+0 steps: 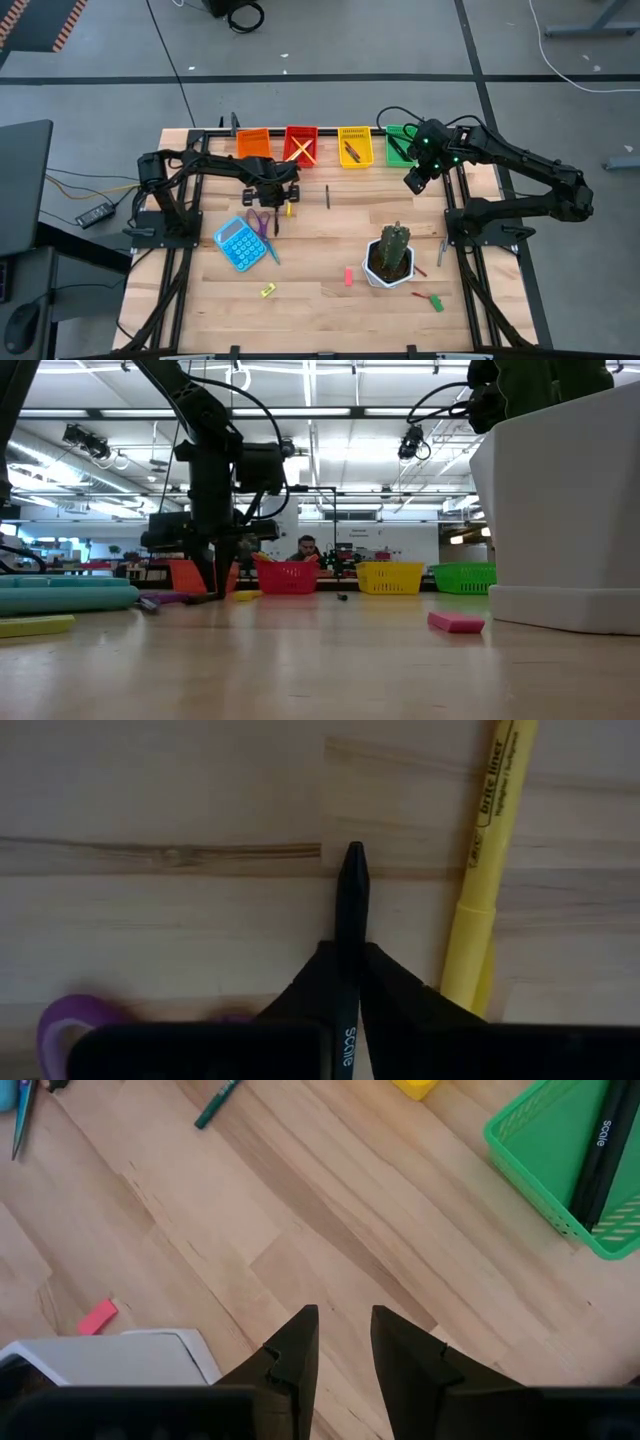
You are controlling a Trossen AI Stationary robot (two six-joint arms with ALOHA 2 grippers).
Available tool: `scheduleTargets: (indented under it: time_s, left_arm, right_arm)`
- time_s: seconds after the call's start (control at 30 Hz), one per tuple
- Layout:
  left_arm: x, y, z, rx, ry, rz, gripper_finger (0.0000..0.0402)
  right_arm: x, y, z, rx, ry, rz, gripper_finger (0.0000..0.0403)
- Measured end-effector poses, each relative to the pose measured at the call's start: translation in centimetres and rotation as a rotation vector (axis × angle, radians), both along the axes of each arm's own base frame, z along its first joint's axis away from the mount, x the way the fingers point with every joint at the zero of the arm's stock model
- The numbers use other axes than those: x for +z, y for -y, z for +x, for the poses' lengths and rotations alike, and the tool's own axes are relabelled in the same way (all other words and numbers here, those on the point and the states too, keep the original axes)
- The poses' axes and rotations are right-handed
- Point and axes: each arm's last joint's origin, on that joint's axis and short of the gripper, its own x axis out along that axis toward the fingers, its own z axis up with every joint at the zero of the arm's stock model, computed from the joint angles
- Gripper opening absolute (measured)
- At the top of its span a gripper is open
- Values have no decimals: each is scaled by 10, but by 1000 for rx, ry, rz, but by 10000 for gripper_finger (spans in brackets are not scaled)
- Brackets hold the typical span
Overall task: Sort crayons/erasers/pens/pencils in bins
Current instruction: Put the black pen into the green bin
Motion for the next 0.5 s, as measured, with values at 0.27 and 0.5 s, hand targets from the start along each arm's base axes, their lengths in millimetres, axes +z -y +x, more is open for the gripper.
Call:
scheduleTargets:
  time_s: [0.27, 0.5]
  left_arm:
    - [12, -6, 16, -3, 88, 31, 69]
    - [37, -12, 33, -62, 168, 75, 31]
  right_arm:
    - [0, 0, 0, 3, 0, -2, 102]
    - [0, 0, 0, 3, 0, -1, 102]
